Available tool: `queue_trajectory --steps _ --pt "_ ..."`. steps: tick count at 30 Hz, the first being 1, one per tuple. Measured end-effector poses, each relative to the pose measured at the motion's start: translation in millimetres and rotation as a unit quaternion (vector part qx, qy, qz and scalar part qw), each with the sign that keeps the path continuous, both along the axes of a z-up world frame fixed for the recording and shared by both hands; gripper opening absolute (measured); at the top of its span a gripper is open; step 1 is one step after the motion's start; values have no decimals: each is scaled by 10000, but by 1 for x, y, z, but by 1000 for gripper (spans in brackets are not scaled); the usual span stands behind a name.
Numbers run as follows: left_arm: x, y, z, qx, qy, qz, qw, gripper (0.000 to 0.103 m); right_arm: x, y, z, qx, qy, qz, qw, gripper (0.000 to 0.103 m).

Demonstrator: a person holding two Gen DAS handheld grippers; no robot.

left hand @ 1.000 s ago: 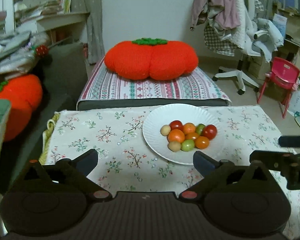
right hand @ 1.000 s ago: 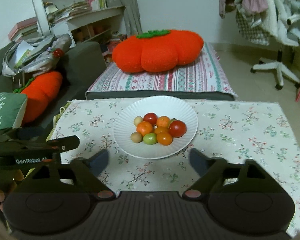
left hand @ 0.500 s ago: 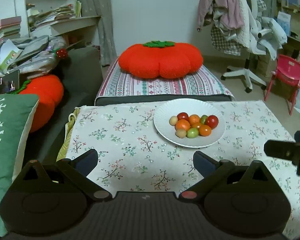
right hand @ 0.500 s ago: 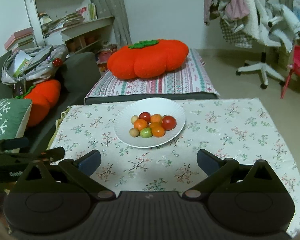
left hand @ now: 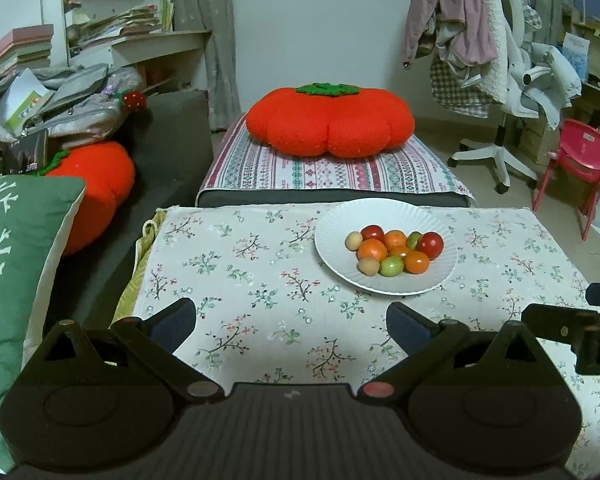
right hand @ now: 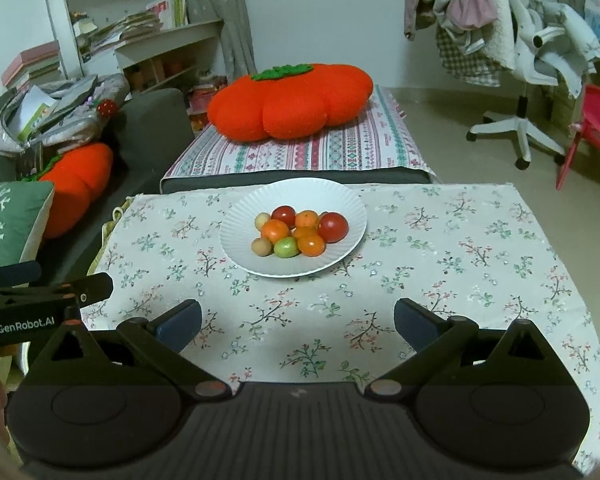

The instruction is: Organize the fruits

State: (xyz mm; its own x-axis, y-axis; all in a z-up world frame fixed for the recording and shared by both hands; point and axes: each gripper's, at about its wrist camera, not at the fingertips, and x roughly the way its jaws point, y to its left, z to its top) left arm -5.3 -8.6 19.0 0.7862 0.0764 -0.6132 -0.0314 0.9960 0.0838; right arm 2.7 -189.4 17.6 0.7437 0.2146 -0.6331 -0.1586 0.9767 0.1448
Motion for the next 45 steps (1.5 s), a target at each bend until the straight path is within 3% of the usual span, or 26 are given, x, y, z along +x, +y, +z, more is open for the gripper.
queue_trajectory --steps 23,45 --pt "2 -2 -5 78 244 -138 9996 92 -3 7 -1 -197 -96 79 9997 103" --pt "3 -4 -7 84 235 -196 9995 92 -2 9 0 -233 -148 110 9996 103"
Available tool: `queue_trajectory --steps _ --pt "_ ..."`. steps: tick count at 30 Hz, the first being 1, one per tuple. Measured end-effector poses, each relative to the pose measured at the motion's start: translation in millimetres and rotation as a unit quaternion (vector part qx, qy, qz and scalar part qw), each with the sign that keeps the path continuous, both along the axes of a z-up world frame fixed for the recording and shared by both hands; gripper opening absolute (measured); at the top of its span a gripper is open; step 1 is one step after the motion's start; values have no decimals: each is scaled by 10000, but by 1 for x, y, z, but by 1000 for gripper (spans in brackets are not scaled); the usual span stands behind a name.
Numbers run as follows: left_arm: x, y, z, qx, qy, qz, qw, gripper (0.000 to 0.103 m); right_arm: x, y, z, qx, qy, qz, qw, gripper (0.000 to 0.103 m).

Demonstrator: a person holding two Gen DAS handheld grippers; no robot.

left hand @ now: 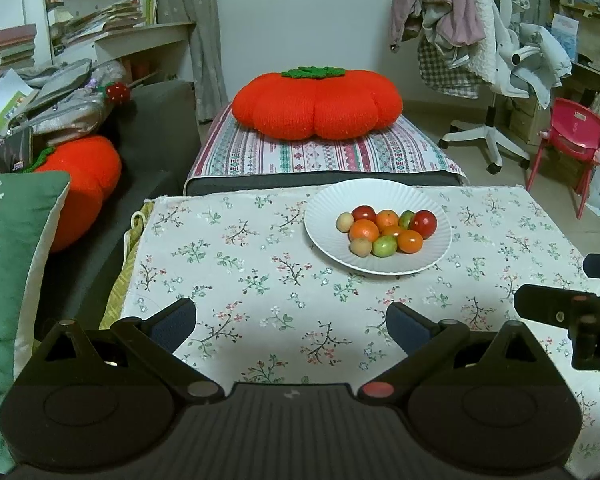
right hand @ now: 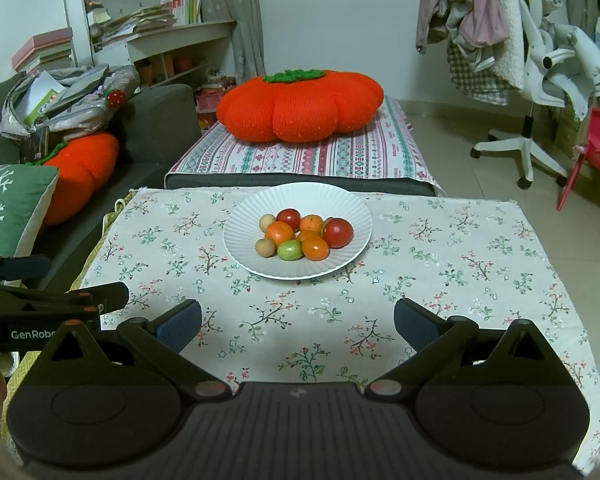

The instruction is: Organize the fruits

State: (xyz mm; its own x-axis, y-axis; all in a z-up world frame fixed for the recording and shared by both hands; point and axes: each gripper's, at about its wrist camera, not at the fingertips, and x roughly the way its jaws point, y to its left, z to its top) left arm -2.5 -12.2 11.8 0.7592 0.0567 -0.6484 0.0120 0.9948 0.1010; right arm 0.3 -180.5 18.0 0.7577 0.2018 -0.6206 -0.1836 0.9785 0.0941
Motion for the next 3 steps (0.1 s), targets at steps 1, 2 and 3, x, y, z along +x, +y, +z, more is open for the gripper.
queue_trajectory --steps 1,2,3 --pt "0 0 0 -4 8 -1 10000 92 0 0 0 1 1 2 10000 103" --pt "0 0 0 -9 11 -4 10000 92 0 0 0 1 0 2 10000 103" --pt "0 0 0 -14 14 -8 10000 92 0 0 0 -2 -1 0 10000 103"
